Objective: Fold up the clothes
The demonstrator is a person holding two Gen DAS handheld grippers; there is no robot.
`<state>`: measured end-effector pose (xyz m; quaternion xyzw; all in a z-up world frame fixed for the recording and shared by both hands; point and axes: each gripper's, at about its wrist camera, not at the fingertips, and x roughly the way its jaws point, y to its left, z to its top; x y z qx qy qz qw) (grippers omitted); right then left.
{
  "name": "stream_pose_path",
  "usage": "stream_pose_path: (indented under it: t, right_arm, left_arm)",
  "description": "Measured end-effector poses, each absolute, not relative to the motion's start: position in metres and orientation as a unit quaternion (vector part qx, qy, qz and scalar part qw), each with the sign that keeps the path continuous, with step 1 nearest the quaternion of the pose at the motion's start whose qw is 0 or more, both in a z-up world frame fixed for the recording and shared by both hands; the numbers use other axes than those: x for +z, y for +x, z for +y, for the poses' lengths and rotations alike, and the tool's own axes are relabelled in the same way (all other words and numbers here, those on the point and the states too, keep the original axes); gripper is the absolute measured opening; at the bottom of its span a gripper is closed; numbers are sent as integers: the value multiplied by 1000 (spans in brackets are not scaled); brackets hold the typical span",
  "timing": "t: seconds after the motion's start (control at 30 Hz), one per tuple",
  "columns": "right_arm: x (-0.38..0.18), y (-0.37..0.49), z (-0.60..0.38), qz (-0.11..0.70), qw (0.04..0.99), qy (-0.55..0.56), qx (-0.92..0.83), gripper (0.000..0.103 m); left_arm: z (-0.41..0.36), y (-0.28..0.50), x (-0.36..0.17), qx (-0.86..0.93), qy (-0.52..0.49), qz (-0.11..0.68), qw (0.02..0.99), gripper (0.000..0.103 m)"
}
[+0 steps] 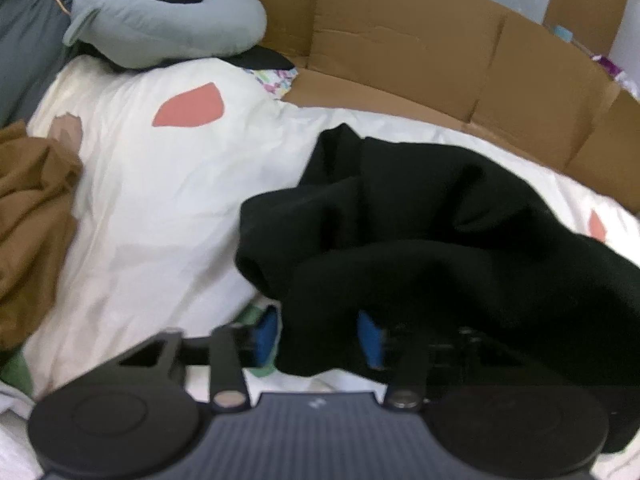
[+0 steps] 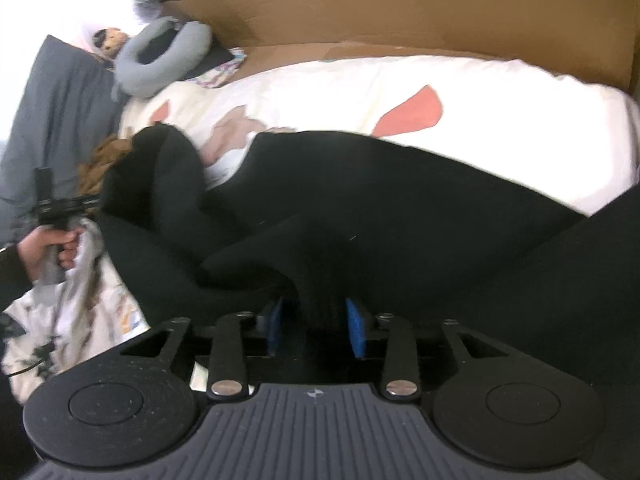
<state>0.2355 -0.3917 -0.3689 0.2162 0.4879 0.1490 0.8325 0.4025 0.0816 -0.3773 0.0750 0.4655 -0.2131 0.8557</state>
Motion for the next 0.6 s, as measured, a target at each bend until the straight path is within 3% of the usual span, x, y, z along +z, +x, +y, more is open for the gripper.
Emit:
stream_pose_path:
  t: [0.13, 0.23, 0.6]
  right_arm:
    - [-374, 227, -383, 497, 825, 211, 166, 37]
    - [-375, 225, -375, 508, 820, 203, 169, 7]
    - [-320, 195, -365, 509, 816, 184, 203, 5]
  left_arm:
    - [87, 398, -371, -223, 70, 472, 850, 14]
    - [96, 392, -360, -225, 53, 479, 847, 12]
    - [147, 310, -270, -238, 20, 483, 842, 7]
